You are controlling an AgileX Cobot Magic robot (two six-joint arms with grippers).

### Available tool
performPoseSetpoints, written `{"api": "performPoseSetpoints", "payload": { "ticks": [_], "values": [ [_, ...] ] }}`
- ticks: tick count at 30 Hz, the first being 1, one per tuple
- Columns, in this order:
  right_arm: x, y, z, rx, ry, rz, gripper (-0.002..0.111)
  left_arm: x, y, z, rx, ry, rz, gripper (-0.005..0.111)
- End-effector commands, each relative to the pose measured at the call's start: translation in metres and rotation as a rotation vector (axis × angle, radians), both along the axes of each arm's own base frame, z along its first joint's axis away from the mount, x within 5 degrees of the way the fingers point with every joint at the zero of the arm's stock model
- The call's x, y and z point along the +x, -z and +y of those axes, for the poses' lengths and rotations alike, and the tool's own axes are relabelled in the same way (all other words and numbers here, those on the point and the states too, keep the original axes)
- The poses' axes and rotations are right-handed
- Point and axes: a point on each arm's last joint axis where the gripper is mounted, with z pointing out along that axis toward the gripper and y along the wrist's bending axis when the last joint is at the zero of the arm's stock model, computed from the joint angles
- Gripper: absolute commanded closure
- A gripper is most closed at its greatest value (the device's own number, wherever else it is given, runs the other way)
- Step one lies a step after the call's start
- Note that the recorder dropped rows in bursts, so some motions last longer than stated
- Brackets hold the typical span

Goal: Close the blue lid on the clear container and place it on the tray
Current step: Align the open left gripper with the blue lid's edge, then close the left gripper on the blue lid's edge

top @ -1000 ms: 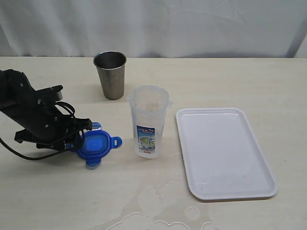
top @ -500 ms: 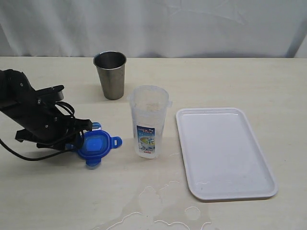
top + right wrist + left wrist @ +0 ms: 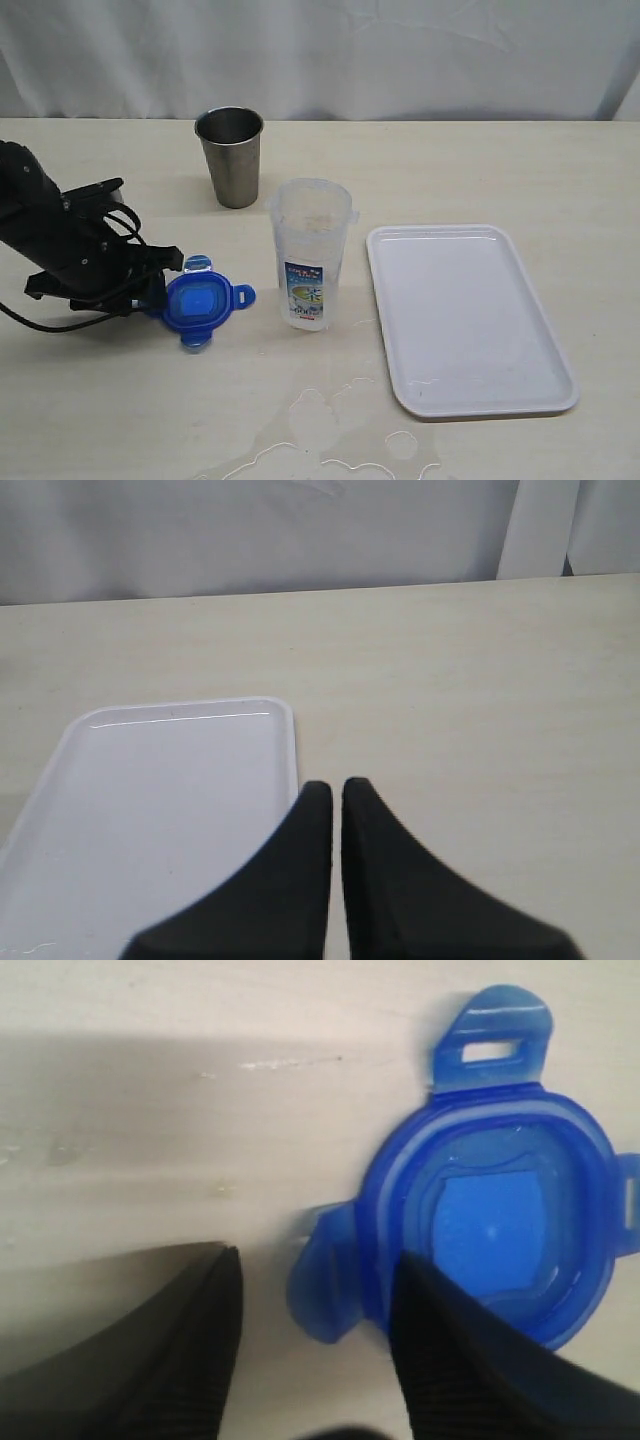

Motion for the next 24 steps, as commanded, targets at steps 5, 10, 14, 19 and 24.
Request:
{"api": "performPoseSetpoints", "payload": {
  "ticks": [5, 10, 14, 19, 24],
  "values": [
    [0.0, 0.0, 0.0, -0.006, -0.003, -0.006, 0.104, -0.001, 0.004, 0.01, -0.013, 0.037, 0.011, 0.06],
    [0.0, 0.0, 0.0, -0.006, -0.003, -0.006, 0.104, 0.001, 0.001, 0.003, -0.103, 0.015, -0.008, 0.06],
    [0.0, 0.0, 0.0, -0.006, -0.003, -0.006, 0.104, 0.001, 0.0, 0.001, -0.132, 0.004, -0.006, 0.06],
    [0.0, 0.0, 0.0, -0.006, -0.003, -0.006, 0.104, 0.001, 0.001, 0.001, -0.129, 0.008, -0.006, 0.06],
    [0.0, 0.0, 0.0, -0.006, -0.003, -0.006, 0.104, 0.001, 0.001, 0.001, -0.125, 0.01, -0.007, 0.079]
  ]
}}
